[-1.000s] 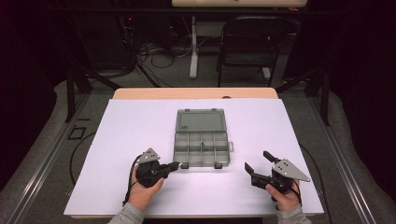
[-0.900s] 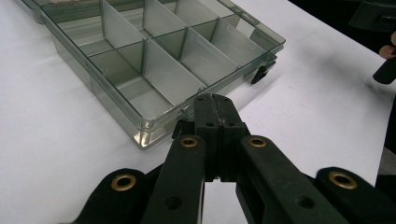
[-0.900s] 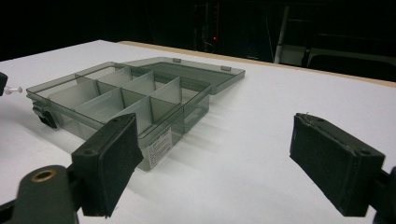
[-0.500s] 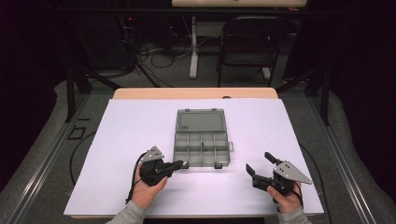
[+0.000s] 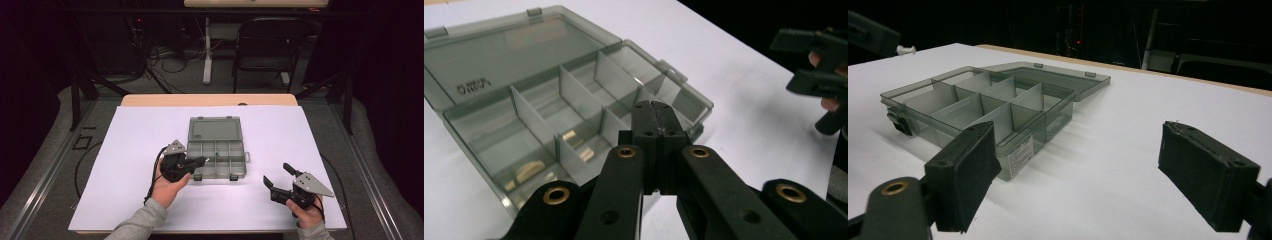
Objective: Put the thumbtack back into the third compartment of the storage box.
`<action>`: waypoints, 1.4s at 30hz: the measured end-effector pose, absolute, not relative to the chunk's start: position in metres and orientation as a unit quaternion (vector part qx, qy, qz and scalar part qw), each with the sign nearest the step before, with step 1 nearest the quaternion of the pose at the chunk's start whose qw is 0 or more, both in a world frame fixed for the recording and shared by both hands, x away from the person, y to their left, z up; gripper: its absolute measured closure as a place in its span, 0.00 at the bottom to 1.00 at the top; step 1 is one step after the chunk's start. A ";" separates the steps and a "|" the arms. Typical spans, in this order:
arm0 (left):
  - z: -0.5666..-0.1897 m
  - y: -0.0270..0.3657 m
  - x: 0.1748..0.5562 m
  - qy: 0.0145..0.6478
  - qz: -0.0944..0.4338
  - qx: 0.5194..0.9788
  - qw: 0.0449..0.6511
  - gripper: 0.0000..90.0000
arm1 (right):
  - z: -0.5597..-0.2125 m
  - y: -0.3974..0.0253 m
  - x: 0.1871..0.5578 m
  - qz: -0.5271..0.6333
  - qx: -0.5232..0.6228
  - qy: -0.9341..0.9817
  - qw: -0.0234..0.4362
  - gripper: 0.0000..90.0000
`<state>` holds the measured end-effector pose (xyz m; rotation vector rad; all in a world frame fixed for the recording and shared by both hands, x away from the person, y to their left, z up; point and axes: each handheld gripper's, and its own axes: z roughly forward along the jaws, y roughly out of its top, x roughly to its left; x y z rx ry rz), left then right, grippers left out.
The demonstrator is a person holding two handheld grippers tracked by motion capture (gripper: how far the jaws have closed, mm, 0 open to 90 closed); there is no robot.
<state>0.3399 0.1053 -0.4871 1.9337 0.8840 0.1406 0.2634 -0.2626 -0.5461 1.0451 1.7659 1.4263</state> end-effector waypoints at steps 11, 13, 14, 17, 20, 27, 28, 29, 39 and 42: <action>-0.457 0.091 0.373 0.367 0.069 0.792 0.483 1.00 | -0.546 -0.262 0.263 0.540 0.395 0.673 0.316 0.17; -0.455 0.088 0.379 0.370 0.073 0.793 0.479 1.00 | -0.546 -0.262 0.263 0.541 0.395 0.672 0.316 0.17; -0.455 0.086 0.383 0.371 0.074 0.793 0.477 1.00 | -0.546 -0.262 0.263 0.540 0.395 0.672 0.316 0.17; -0.455 0.080 0.392 0.377 0.077 0.795 0.470 1.00 | -0.546 -0.262 0.263 0.541 0.395 0.672 0.316 0.17; -0.458 0.073 0.400 0.381 0.079 0.797 0.463 1.00 | -0.546 -0.262 0.263 0.541 0.395 0.672 0.316 0.17; -0.476 0.058 0.416 0.398 0.074 0.800 0.442 1.00 | -0.546 -0.262 0.263 0.540 0.394 0.674 0.315 0.17; -0.479 0.056 0.417 0.400 0.072 0.800 0.440 1.00 | -0.546 -0.262 0.263 0.540 0.394 0.673 0.315 0.17; -0.481 0.055 0.419 0.402 0.071 0.802 0.437 1.00 | -0.546 -0.262 0.263 0.541 0.394 0.673 0.315 0.17; -0.503 0.039 0.430 0.416 0.064 0.809 0.410 1.00 | -0.546 -0.261 0.263 0.541 0.391 0.676 0.312 0.17; -0.508 0.033 0.430 0.416 0.064 0.814 0.401 1.00 | -0.546 -0.261 0.263 0.543 0.391 0.674 0.313 0.17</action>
